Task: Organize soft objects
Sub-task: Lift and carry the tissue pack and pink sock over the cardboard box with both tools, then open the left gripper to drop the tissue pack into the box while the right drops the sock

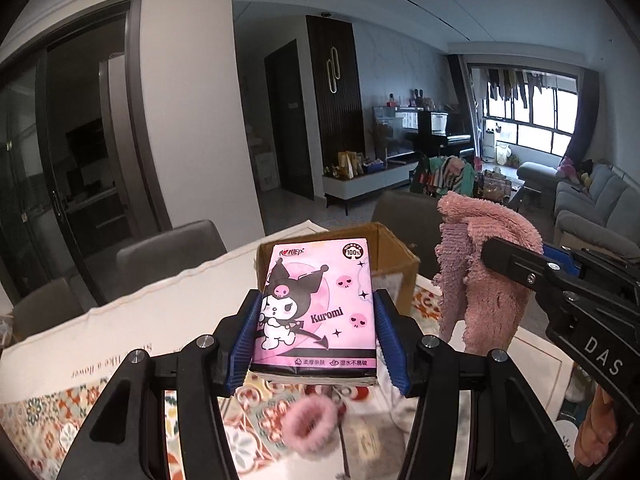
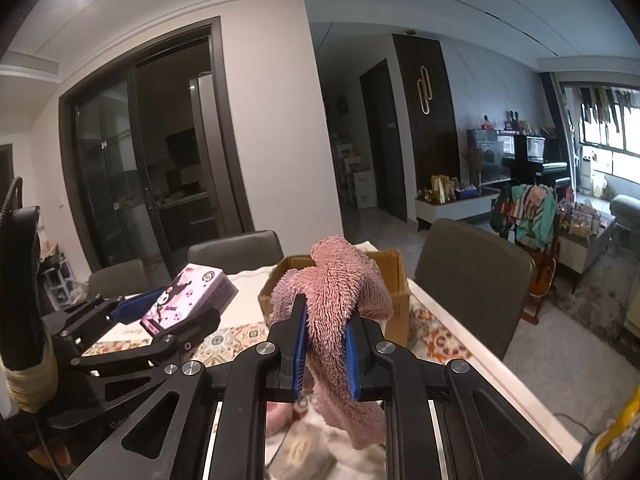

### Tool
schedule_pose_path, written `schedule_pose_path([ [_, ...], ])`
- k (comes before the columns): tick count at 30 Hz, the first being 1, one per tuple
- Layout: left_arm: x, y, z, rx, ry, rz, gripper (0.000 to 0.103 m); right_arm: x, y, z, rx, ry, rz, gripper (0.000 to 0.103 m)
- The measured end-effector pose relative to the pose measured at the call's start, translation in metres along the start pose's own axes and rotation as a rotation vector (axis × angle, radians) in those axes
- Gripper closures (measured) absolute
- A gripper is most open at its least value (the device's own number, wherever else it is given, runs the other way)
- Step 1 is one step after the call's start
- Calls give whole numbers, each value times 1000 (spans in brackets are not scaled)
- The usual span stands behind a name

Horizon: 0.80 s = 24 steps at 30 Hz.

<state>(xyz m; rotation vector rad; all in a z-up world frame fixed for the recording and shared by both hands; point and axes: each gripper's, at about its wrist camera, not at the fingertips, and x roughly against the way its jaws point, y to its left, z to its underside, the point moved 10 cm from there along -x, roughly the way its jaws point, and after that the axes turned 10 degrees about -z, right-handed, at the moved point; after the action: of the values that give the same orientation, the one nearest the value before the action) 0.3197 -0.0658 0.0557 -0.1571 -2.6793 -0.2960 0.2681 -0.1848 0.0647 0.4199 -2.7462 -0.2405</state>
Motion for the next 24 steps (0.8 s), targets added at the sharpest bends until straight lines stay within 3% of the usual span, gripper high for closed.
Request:
schedule_pose_path([
  [13,-88,-6,-36,-5,34,13,48,-75,-29,-54,69,-3,8,85],
  [24,-176,-23,-27,-27,152,48,48,-155,-69,-56,97,91,13,85],
])
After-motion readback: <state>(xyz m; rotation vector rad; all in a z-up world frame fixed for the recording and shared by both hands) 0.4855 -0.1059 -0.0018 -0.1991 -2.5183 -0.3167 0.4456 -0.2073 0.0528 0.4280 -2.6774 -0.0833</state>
